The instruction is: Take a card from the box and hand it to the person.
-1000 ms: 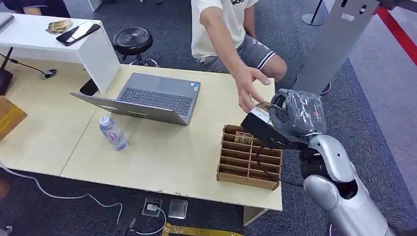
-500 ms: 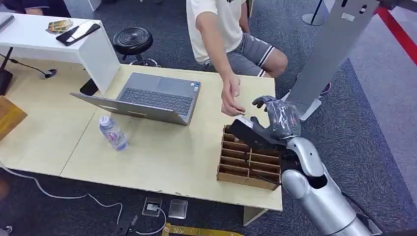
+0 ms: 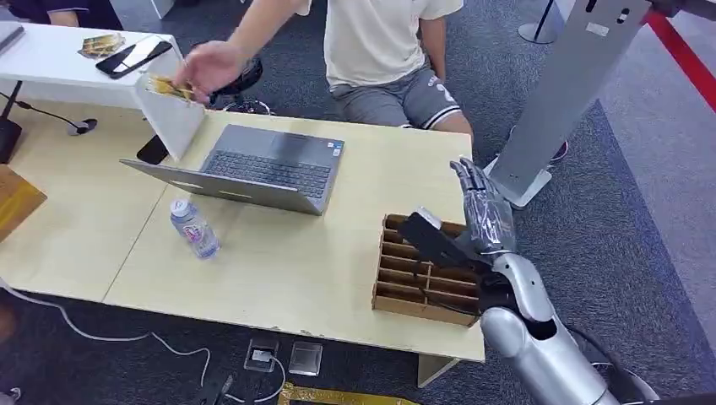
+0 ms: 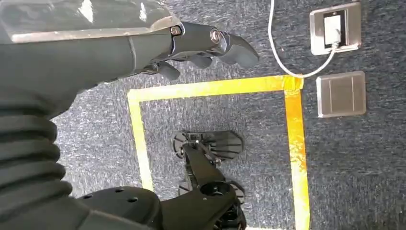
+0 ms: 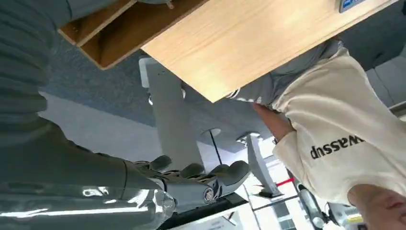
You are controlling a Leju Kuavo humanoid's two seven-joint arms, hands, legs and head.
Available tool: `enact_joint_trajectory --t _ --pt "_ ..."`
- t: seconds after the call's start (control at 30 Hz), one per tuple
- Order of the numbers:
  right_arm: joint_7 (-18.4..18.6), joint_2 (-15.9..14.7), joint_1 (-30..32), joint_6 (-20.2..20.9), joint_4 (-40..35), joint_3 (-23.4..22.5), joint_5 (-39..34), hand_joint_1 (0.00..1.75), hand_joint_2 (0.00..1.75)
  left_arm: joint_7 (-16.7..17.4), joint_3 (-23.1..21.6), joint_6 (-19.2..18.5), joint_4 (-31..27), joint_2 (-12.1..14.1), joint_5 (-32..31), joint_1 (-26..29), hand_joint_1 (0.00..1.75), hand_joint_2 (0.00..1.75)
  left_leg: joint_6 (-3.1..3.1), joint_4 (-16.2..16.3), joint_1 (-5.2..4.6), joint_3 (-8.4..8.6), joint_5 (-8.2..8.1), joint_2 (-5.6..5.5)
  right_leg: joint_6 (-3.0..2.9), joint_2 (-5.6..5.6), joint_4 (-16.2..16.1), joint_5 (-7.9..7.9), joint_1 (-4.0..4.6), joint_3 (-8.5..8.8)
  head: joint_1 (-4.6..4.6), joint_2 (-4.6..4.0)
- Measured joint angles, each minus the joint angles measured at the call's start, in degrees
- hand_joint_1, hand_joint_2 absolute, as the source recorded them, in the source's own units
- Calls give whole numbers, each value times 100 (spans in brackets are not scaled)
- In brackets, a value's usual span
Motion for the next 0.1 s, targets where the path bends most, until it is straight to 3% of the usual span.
enact_joint_trajectory --t 0.1 --pt "-302 -57 249 -59 -252 -116 -685 0 175 -24 2 0 0 0 29 38 0 0 0 0 0 0 0 2 0 1 0 0 0 0 -4 0"
